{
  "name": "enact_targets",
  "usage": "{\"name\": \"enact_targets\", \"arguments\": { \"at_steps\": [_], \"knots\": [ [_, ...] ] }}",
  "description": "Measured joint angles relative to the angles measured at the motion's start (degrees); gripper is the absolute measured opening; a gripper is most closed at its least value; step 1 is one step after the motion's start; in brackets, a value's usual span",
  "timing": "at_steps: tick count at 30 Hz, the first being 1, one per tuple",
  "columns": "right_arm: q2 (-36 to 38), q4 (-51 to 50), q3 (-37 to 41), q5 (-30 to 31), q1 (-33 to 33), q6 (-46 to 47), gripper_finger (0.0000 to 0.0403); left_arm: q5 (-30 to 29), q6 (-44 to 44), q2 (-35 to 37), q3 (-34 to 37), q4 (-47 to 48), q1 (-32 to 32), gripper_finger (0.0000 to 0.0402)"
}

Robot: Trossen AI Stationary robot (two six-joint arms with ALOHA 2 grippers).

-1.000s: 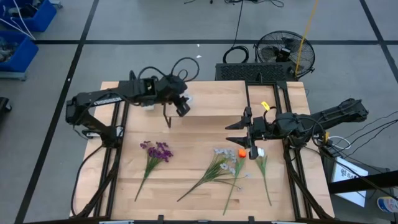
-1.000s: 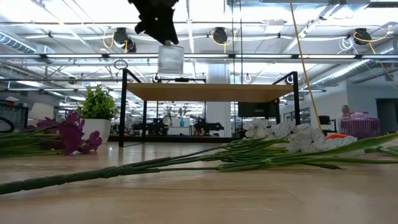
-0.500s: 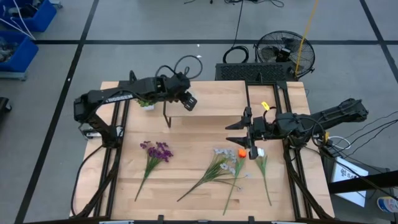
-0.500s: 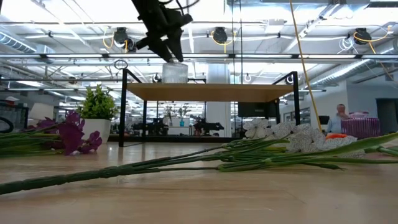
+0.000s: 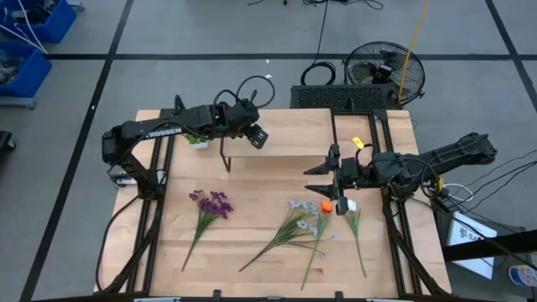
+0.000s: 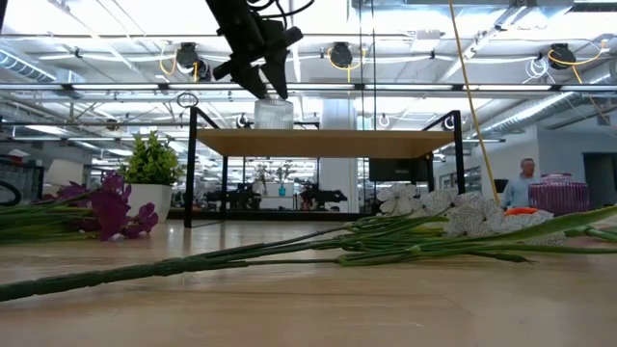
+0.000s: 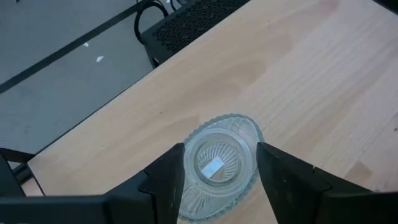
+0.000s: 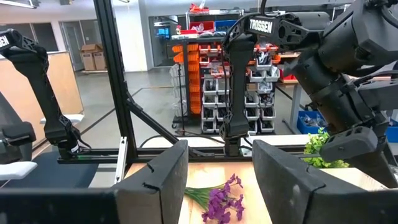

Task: Pick and place flowers into a vace then onto a shelf
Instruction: Put the transparent vase on the shelf, then put the violet vase on the shelf

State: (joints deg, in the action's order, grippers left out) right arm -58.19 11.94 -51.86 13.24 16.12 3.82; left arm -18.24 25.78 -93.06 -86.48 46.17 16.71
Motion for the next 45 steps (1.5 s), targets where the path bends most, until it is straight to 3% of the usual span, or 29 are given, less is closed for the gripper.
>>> {"name": "enact_targets", "arguments": {
  "at_steps": [10, 22, 29, 34, 37, 40, 42, 45],
  "knots": [
    [0.0, 0.0, 0.0, 0.0, 0.0, 0.0, 0.0171, 0.4, -1.2, 1.2, -2.9, 0.7, 0.0, 0.0210],
    [1.4, -3.9, -2.6, 0.0, -0.5, 0.0, 0.0171, 1.0, -4.2, 4.0, -11.2, 0.3, 0.0, 0.0211],
    [-0.1, -34.0, -21.5, 0.1, -1.4, -3.4, 0.0171, 1.8, -7.4, 4.0, -17.9, 0.2, -0.1, 0.0212],
    [-2.1, -67.7, -31.4, 0.2, -2.3, 8.1, 0.0171, 1.9, -7.7, 4.0, -21.0, 0.3, -0.9, 0.0212],
    [-2.2, -85.5, -31.2, 0.0, -2.8, 20.9, 0.0171, 3.3, -9.1, 4.0, -22.8, 0.2, -1.6, 0.0212],
    [-2.2, -99.0, -28.6, -3.5, -2.8, 27.7, 0.0171, 3.2, -11.0, 4.0, -23.1, -0.4, -2.5, 0.0212],
    [-2.1, -102.5, -25.7, -4.6, -2.7, 28.4, 0.0171, 3.2, -11.6, 4.0, -23.1, -0.3, -2.8, 0.0212],
    [-1.2, -99.1, -19.7, -4.7, -3.0, 25.0, 0.0175, 3.2, -11.6, 4.0, -23.1, -0.4, -3.1, 0.0212]
  ]
}}
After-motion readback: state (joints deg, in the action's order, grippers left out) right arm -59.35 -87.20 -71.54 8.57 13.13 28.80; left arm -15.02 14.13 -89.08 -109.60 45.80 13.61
